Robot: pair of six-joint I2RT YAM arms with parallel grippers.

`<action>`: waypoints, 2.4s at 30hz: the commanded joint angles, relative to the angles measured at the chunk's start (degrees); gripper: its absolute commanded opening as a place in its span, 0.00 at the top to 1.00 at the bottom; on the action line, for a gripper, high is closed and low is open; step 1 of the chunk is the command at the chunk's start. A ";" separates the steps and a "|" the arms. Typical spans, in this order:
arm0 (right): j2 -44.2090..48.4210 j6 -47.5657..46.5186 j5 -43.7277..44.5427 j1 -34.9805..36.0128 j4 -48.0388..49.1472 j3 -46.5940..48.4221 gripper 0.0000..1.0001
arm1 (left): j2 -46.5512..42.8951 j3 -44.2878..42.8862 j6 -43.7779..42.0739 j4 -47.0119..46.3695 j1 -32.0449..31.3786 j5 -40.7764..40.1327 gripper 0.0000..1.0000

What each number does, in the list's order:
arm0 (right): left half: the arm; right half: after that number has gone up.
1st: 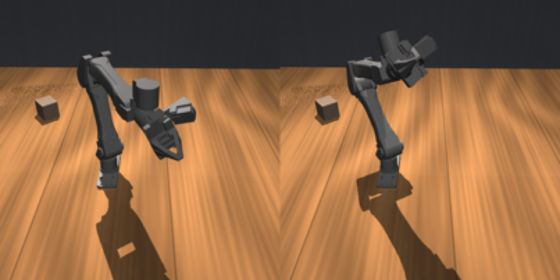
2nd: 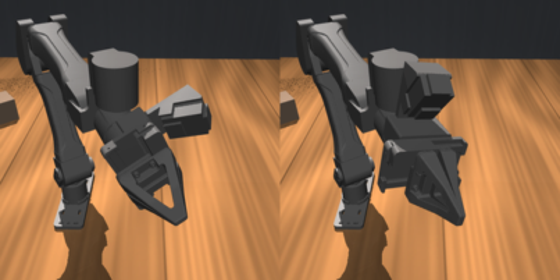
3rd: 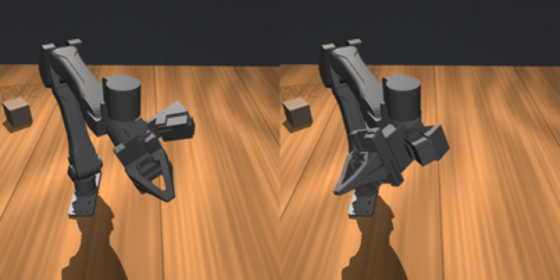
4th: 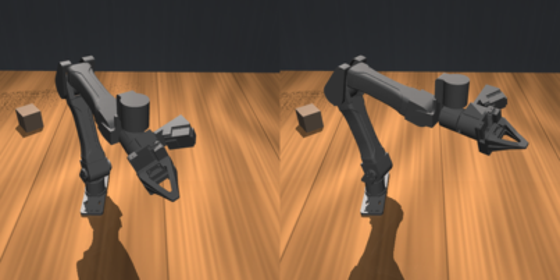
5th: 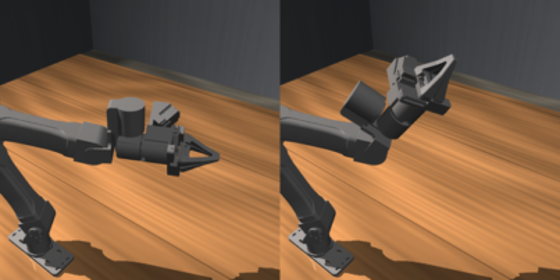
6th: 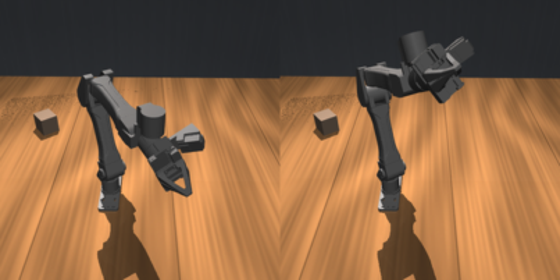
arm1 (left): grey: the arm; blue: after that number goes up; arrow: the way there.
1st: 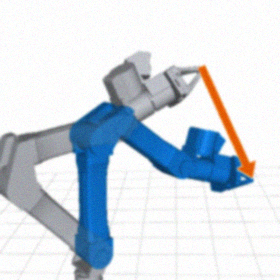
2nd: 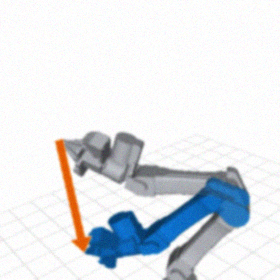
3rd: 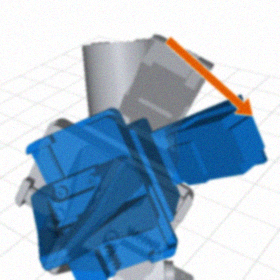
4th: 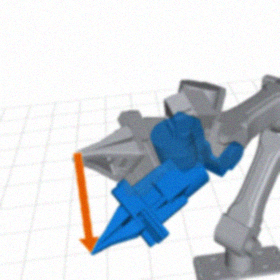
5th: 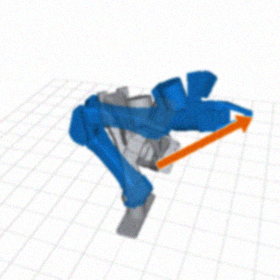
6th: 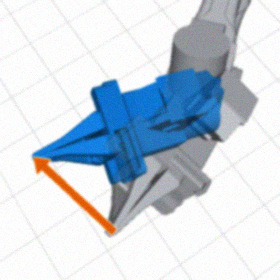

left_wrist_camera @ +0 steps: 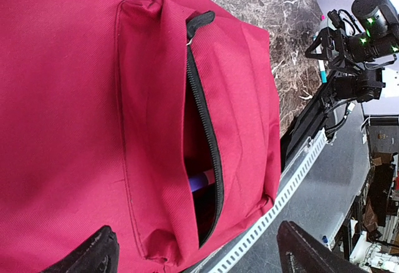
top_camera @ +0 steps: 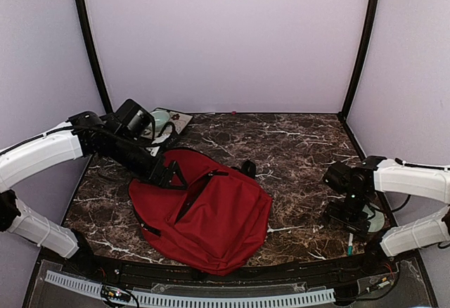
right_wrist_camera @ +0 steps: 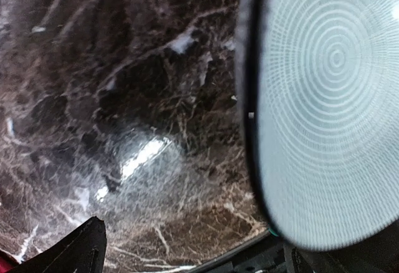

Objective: Pack the student bag
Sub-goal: Move the pen to the center of the board, then pick up the pen from the center of the board.

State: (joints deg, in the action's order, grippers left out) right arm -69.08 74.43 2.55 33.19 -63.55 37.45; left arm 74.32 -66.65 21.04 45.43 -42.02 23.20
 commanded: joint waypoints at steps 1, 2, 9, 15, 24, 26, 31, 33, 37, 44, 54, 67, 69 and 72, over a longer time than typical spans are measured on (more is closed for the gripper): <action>2.62 1.02 -1.56 -3.14 9.15 -4.77 0.00 | -2.33 -2.41 -1.35 3.39 0.42 -1.46 0.09; 2.97 0.82 -1.46 -4.11 9.78 -5.69 0.00 | -2.38 -2.75 -1.43 3.77 0.42 -1.53 0.09; 4.36 -4.20 -0.52 -8.82 12.39 -8.35 0.00 | -3.00 -3.45 -0.99 5.17 0.46 -2.26 0.10; -0.80 -9.05 0.62 -9.28 9.13 -3.47 0.01 | -3.04 -3.35 0.41 4.40 0.46 -2.28 0.10; -2.62 -11.67 -5.50 -9.33 19.87 -5.28 0.10 | -3.24 -4.32 2.66 4.22 0.53 -3.50 0.11; -1.65 -12.81 -7.01 -9.28 22.16 -4.76 0.15 | -3.70 -3.84 3.46 4.10 0.43 -3.91 0.11; -4.90 -16.77 -8.93 -9.09 23.26 -1.61 0.32 | -4.45 -2.40 5.62 2.80 0.53 -4.39 0.12; -7.57 -19.07 -11.07 -8.81 24.58 -0.11 0.40 | -4.18 -2.49 6.22 2.50 0.48 -4.48 0.12; -13.72 -22.66 -13.35 -7.33 26.56 3.49 0.61 | -3.07 -3.64 6.69 2.30 0.52 -4.67 0.13; -22.63 -26.98 -12.64 -2.37 25.70 11.78 0.87 | -1.17 -5.65 7.52 2.29 0.51 -6.01 0.15; -29.58 -33.12 -14.50 3.26 23.55 18.23 1.00 | -0.88 -8.00 8.84 3.05 0.53 -8.14 0.16; -28.16 -37.87 -11.62 5.22 18.96 20.82 0.99 | 3.26 -11.24 9.90 -0.55 0.51 -5.72 0.18; -28.02 -37.95 -11.01 5.28 18.59 20.76 0.93 | 3.45 -11.32 10.15 -1.02 0.48 -5.29 0.18; -28.44 -38.66 -9.89 5.59 17.66 21.11 0.63 | 3.48 -11.37 10.48 -1.05 0.52 -5.22 0.19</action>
State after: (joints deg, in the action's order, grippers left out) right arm -98.28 37.36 -9.45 37.98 -43.77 57.78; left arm 78.22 -76.05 30.81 45.36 -41.87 17.02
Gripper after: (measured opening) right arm 0.210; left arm 0.815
